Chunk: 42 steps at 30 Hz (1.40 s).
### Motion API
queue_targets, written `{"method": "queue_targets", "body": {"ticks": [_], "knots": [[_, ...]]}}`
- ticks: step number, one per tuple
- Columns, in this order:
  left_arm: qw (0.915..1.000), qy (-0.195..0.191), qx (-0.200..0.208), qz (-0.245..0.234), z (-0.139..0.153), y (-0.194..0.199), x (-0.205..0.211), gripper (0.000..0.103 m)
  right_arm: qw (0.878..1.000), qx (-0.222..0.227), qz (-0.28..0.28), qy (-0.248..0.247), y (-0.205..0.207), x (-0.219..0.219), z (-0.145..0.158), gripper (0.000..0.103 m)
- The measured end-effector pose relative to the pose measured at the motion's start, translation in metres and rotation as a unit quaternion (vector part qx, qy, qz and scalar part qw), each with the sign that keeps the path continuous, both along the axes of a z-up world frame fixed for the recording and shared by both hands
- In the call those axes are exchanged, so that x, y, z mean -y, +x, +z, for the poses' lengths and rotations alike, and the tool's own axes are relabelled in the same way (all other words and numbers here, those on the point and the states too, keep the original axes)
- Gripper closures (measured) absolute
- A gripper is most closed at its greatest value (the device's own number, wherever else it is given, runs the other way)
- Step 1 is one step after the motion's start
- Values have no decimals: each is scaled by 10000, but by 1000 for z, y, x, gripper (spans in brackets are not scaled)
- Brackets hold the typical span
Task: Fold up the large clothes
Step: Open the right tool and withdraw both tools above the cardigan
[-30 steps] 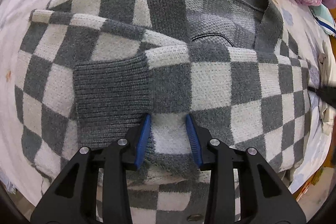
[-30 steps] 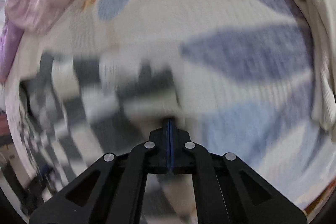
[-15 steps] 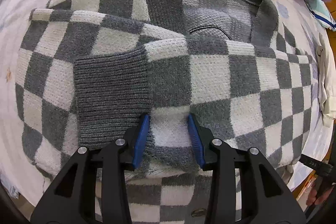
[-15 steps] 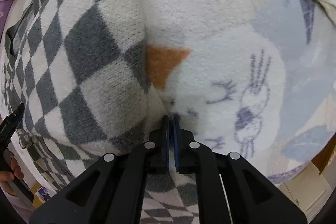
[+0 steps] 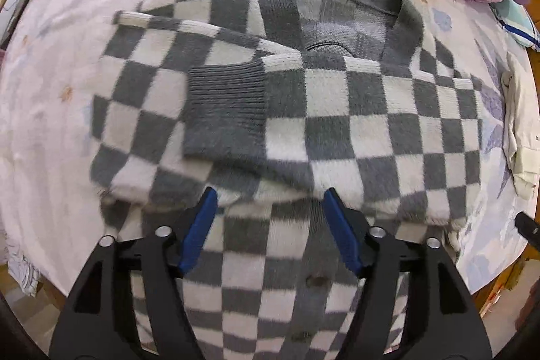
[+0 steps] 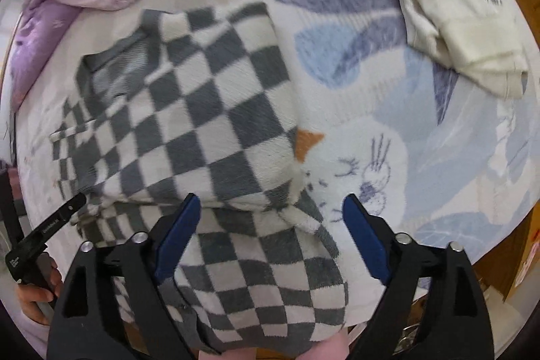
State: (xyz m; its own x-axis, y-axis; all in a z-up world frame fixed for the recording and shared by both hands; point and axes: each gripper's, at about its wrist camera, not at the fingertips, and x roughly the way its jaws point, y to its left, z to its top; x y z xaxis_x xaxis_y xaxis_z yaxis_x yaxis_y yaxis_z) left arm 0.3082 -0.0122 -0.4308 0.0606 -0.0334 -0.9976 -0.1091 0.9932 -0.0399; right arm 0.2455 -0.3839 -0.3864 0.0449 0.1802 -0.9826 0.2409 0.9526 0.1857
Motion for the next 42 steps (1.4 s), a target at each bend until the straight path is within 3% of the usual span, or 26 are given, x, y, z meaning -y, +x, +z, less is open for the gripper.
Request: {"method": "queue_targets", "body": {"ticks": [5, 11, 17, 23, 36, 42], "knots": [[9999, -5, 76, 69, 35, -25, -13, 33, 9997, 244, 52, 9, -5, -13, 34, 16], [9998, -181, 103, 24, 79, -63, -14, 32, 9991, 93, 378, -186, -37, -47, 62, 16], [9987, -170, 226, -415, 105, -89, -11, 32, 9982, 27, 485, -347, -65, -73, 83, 16], [9963, -10, 256, -826, 127, -104, -23, 32, 9988, 265, 282, -298, -78, -92, 114, 16], [9941, 289, 533, -903, 169, -71, -52, 30, 9972, 636, -396, 10, -52, -72, 155, 14], [9967, 323, 410, -615, 163, -41, -60, 28, 9978, 525, -413, 20, -8, -53, 143, 12]]}}
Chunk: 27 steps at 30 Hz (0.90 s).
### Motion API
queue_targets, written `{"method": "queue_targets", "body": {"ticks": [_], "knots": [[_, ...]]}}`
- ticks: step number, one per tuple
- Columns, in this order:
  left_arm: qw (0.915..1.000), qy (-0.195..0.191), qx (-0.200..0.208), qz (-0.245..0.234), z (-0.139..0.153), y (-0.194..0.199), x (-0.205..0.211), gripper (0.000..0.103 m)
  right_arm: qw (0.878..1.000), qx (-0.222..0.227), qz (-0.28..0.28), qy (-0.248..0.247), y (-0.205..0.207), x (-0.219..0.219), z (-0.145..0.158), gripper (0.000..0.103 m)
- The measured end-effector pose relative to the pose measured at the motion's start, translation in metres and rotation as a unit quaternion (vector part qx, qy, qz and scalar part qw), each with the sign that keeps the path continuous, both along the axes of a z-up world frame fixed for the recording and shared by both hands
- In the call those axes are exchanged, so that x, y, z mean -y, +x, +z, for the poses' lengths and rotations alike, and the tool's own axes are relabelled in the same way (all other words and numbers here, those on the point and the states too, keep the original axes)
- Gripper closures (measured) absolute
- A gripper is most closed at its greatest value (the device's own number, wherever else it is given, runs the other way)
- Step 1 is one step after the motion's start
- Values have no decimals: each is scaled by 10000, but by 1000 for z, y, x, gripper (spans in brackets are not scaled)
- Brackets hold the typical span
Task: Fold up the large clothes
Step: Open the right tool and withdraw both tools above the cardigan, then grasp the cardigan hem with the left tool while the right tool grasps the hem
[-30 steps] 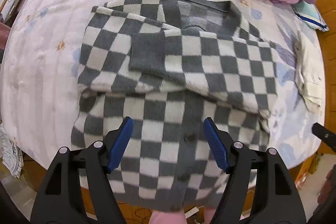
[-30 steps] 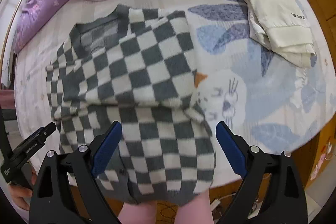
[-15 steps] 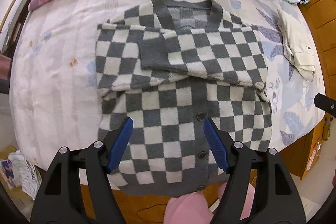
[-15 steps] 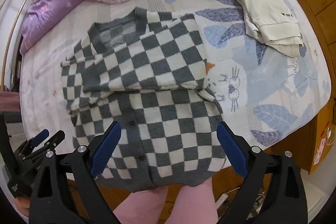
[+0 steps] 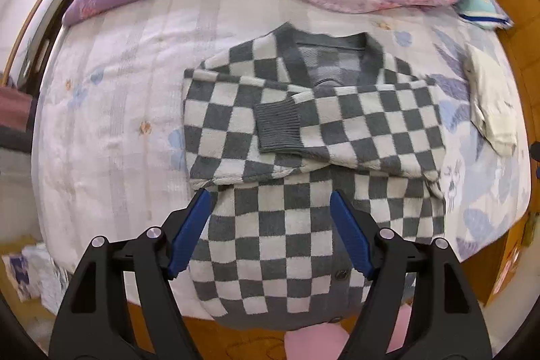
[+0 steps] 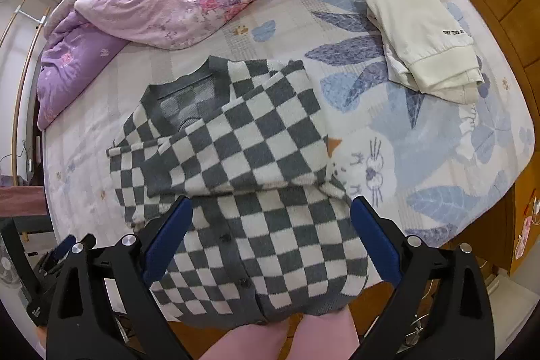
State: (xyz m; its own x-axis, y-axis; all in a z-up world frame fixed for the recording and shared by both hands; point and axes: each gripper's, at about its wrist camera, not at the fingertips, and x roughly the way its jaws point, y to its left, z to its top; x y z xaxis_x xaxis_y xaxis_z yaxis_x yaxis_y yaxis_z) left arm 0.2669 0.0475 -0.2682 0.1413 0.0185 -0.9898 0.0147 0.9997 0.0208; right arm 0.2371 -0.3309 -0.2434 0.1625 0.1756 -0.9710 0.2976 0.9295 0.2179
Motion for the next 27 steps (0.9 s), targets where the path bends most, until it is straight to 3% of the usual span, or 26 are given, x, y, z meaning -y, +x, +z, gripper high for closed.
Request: {"method": "queue_targets", "body": {"ticks": [8, 16, 22, 27], "knots": [[9988, 18, -222, 426, -25, 57, -28, 20, 9992, -289, 238, -104, 74, 23, -31, 12], [9951, -42, -644, 743, -77, 129, -87, 15, 9934, -869, 698, -286, 160, 33, -92, 12], [9905, 237, -1033, 872, -124, 177, -130, 15, 9863, -1261, 1004, -361, 204, 35, -136, 12], [9847, -129, -1288, 1165, -164, 204, -162, 15, 9784, -1632, 1185, -460, 233, 35, -176, 12]]}}
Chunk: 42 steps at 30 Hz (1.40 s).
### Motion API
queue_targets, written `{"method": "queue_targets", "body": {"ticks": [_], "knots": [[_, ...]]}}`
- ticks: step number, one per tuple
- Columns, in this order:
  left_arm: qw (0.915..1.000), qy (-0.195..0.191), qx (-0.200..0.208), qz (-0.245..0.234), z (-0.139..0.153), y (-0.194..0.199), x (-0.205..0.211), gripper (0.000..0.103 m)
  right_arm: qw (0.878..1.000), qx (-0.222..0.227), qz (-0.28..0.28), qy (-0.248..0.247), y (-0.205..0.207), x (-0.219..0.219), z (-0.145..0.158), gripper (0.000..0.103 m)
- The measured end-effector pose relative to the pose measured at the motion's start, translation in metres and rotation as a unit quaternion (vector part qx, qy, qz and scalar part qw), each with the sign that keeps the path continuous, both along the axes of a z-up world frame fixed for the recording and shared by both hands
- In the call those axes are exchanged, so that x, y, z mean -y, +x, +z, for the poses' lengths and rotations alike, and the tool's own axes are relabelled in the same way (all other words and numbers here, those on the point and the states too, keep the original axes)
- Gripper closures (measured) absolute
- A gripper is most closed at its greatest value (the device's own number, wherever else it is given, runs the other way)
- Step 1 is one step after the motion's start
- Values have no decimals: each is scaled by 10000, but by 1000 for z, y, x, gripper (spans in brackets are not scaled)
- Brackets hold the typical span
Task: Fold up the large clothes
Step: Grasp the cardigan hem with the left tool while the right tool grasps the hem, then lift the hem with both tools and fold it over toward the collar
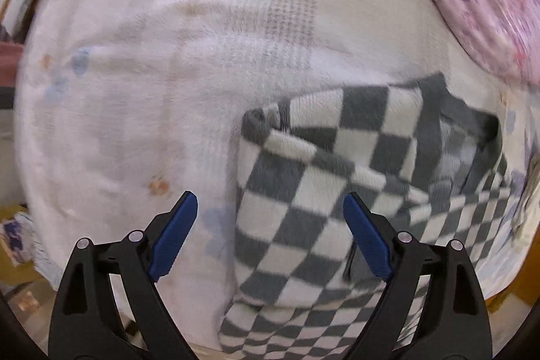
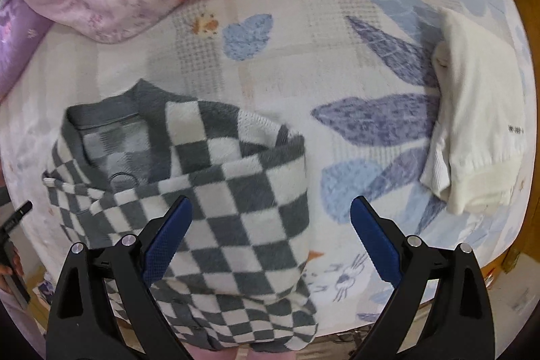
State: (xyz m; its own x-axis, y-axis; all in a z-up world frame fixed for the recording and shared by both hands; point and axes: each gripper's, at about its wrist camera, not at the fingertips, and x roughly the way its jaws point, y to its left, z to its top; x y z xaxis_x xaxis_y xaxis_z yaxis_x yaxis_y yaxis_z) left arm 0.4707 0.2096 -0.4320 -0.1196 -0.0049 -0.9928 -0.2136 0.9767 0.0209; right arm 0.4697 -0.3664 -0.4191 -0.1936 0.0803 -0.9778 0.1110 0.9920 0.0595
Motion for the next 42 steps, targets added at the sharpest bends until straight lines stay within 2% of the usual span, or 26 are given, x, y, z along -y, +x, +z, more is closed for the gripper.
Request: {"method": "queue_targets", "body": {"ticks": [4, 9, 12, 13, 14, 15, 20, 22, 24, 26, 28, 29, 31, 33, 35, 37, 38, 42], "knots": [[9992, -104, -171, 332, -33, 17, -20, 15, 9998, -182, 23, -9, 15, 3, -22, 12], [9955, -585, -228, 716, -62, 32, -36, 15, 9993, -352, -91, -54, 25, 11, -38, 12], [9957, -476, -367, 701, -81, 38, -38, 17, 9990, -415, -127, -75, 27, 16, -45, 12], [9954, -541, -420, 664, -88, 40, -37, 25, 9988, -459, -170, -57, 28, 17, -49, 12], [9946, -664, -484, 629, -96, 40, -34, 41, 9983, -530, -250, -22, 28, 20, -54, 12], [9944, -669, -536, 614, -101, 39, -33, 44, 9979, -570, -299, 11, 28, 21, -58, 12], [9971, -436, -310, 540, -95, 37, -27, 74, 9949, -803, -601, 76, 31, 32, -85, 12], [9985, -391, -241, 285, -85, 38, -21, 79, 9935, -853, -724, 220, 34, 35, -97, 12], [9994, -303, -179, 31, -76, 38, -15, 80, 9916, -933, -776, 450, 36, 35, -109, 12], [9995, -287, -130, 72, -71, 37, -15, 81, 9878, -1157, -794, 682, 37, 32, -128, 12], [9995, -264, -20, 181, -66, 33, -16, 81, 9838, -1397, -881, 693, 32, 29, -151, 12], [9995, -217, 63, 222, -64, 31, -15, 81, 9838, -1388, -945, 621, 28, 29, -157, 12], [9997, -77, 174, 178, -60, 28, -12, 81, 9888, -1064, -925, 481, 24, 25, -154, 13], [9996, 107, 264, 56, -55, 25, -6, 81, 9944, -699, -708, 348, 21, 16, -143, 23], [9993, 205, 317, 17, -51, 23, -1, 82, 9963, -495, -560, 434, 20, 10, -130, 63], [9990, 253, 368, -22, -47, 19, 3, 82, 9970, -469, -493, 356, 19, 9, -124, 77], [9987, 270, 422, -37, -43, 16, 5, 82, 9988, -256, -297, 291, 16, 7, -109, 79], [9975, 350, 595, -125, -27, 6, 15, 82, 9995, -29, -159, 281, 8, 5, -91, 83]]}}
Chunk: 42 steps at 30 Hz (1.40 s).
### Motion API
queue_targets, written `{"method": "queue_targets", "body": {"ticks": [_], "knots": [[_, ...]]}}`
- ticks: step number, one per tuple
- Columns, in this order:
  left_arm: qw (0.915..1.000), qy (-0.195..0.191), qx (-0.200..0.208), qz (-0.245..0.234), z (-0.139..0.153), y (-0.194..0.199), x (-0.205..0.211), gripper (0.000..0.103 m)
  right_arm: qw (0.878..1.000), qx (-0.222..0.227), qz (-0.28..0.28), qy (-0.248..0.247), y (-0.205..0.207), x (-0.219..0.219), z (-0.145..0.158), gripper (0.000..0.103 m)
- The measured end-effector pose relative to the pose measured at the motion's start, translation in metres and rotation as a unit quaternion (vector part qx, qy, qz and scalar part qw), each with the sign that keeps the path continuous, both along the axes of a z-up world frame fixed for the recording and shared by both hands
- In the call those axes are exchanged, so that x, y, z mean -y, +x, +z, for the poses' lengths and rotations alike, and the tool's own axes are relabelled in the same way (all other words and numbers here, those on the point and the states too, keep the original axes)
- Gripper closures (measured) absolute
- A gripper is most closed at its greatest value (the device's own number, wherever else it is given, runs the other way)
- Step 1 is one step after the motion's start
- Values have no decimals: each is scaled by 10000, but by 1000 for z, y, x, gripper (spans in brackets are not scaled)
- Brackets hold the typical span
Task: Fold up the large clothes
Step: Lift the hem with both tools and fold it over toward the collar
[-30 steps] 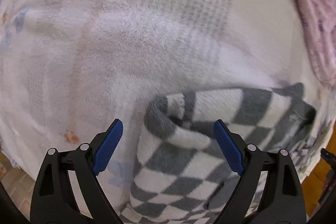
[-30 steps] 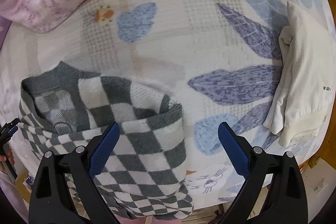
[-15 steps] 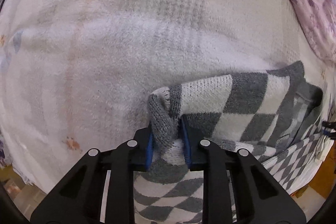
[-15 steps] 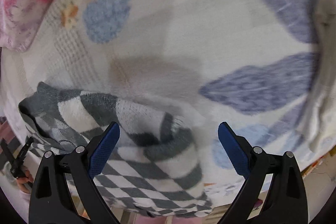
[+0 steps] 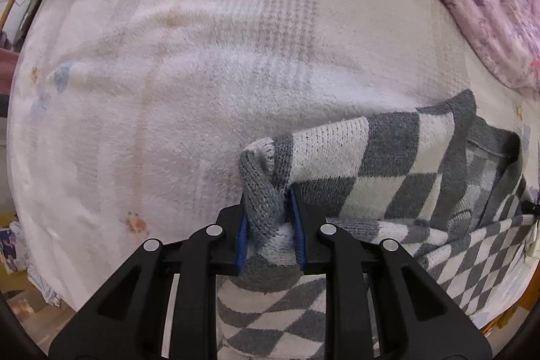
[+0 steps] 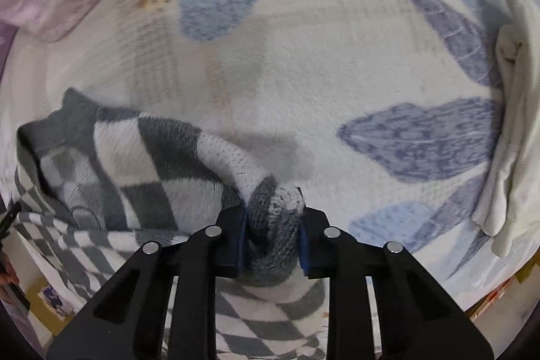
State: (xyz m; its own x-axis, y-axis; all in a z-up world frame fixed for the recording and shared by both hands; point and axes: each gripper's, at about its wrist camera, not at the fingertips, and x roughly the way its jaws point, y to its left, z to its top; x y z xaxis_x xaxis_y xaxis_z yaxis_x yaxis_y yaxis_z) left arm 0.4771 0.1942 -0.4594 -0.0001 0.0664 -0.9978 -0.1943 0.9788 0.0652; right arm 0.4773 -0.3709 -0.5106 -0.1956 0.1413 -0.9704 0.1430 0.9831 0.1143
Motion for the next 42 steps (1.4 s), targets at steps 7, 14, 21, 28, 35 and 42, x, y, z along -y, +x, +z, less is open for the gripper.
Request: {"method": "queue_targets", "body": {"ticks": [7, 14, 21, 28, 35, 42], "knots": [[9987, 288, 384, -154, 34, -20, 14, 84, 9984, 525, 194, -109, -16, -1, 53, 84], [9967, 426, 647, -223, 59, -40, 15, 87, 9968, 741, 240, -155, -42, -1, 94, 85], [9940, 392, 970, -320, 99, -82, 16, 88, 9953, 954, 106, -126, -87, -21, 131, 85], [9884, 683, 1229, -574, 130, -137, 18, 94, 9909, 1319, 50, -246, -140, -20, 171, 86], [9861, 502, 1405, -730, 147, -192, 13, 95, 9849, 1669, 197, -420, -198, -41, 202, 86], [9846, 446, 1614, -500, 156, -236, 11, 95, 9827, 1795, 224, -392, -260, -41, 215, 86]]}}
